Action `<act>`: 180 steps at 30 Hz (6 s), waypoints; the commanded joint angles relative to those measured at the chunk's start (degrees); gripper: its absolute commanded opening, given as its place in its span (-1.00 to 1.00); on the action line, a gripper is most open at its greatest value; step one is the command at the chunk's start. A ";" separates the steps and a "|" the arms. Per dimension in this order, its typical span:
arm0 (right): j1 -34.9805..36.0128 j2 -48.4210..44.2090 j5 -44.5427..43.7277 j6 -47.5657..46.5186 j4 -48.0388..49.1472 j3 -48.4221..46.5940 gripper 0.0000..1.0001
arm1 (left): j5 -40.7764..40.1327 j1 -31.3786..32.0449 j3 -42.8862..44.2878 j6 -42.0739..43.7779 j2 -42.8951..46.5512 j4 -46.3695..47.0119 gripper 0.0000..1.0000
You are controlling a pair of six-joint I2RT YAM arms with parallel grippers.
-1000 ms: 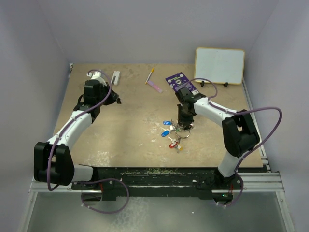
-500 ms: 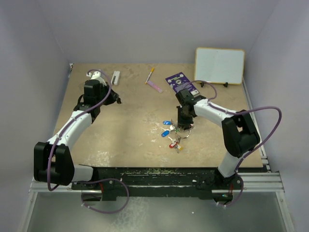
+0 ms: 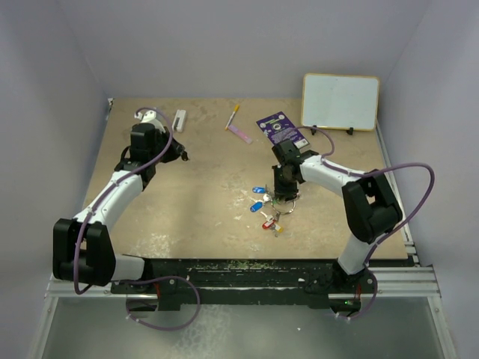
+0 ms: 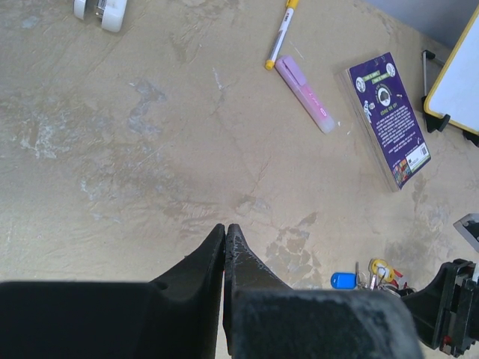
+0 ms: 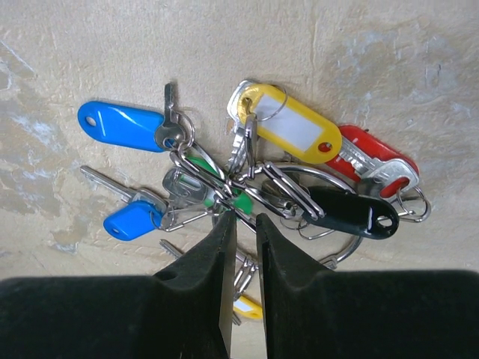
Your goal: Put the keys on the keyring
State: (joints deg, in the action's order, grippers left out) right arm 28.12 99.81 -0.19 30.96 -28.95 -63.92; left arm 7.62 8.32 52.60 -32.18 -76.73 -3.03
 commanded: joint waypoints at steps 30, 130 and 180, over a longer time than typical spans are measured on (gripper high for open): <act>2.36 0.33 5.56 -6.44 1.07 1.87 -0.71 | 1.22 -0.32 -0.22 -0.51 0.53 2.99 -0.92; -5.33 -22.21 23.27 22.35 -15.59 0.12 -1.00 | 14.69 -0.32 11.05 -12.11 -6.13 -4.40 -0.92; 0.40 -18.47 -3.05 28.52 -12.97 12.00 -0.42 | 14.62 -2.34 14.70 -9.55 -10.72 -4.70 -0.92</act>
State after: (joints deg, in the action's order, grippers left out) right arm 27.14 80.34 1.54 55.05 -46.72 -53.54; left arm 19.94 6.33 64.77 -42.30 -87.02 -10.35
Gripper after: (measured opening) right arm 0.280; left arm 0.043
